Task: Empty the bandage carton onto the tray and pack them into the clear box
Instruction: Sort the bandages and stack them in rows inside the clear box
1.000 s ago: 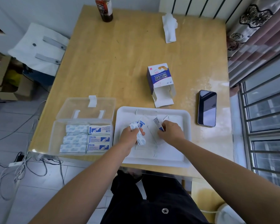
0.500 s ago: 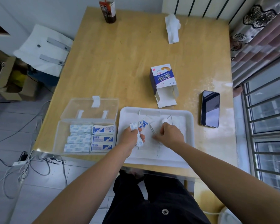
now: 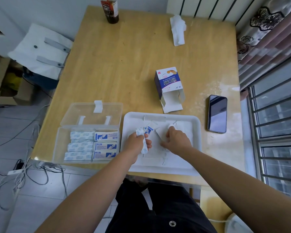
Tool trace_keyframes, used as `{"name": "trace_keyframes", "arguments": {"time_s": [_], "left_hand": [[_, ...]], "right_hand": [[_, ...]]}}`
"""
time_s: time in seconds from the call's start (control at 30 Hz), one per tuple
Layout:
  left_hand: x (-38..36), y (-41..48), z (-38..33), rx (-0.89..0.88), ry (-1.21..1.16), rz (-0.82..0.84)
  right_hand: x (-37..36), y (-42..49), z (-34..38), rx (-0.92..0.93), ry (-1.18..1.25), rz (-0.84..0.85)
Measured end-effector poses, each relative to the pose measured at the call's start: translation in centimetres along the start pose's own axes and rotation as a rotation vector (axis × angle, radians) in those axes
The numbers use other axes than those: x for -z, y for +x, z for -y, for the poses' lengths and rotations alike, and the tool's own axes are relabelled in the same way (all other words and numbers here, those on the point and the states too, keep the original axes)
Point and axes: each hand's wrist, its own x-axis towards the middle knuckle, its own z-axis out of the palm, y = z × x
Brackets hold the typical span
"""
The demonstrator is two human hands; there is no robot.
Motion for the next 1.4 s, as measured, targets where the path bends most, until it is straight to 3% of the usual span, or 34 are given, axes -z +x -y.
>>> {"name": "trace_keyframes", "arguments": {"time_s": [0.1, 0.2, 0.3, 0.43, 0.63, 0.87, 1.07, 1.2, 1.4], "left_hand": [[-0.3, 0.3, -0.1, 0.007, -0.035, -0.021], [-0.7, 0.6, -0.4, -0.028, -0.008, -0.066], [-1.5, 0.9, -0.6, -0.073, 0.051, -0.097], [-2.9, 0.9, -0.6, -0.086, 0.089, -0.034], [-3.2, 0.7, -0.3, -0.057, 0.094, -0.012], [-4.0, 1.1, -0.6, -0.027, 0.043, 0.018], [-5.4, 0.9, -0.8, -0.085, 0.299, 0.237], [-5.5, 1.6, -0.2, -0.053, 0.416, 0.201], [-5.3, 1.6, 0.1, -0.049, 0.387, 0.177]], "right_hand": [[0.6, -0.2, -0.5, 0.027, 0.081, 0.007], [1.9, -0.3, -1.4, 0.023, 0.204, -0.169], [2.9, -0.3, -2.7, -0.055, 0.181, -0.297], [1.9, -0.3, -3.3, -0.127, 0.022, -0.196], [1.6, 0.3, -2.9, -0.04, -0.17, -0.279], [1.9, 0.4, -2.9, -0.06, 0.059, -0.208], [1.4, 0.9, -3.0, -0.103, 0.036, -0.191], [1.3, 0.9, -3.1, -0.083, 0.013, -0.215], [1.2, 0.7, -3.0, -0.124, 0.159, -0.175]]}}
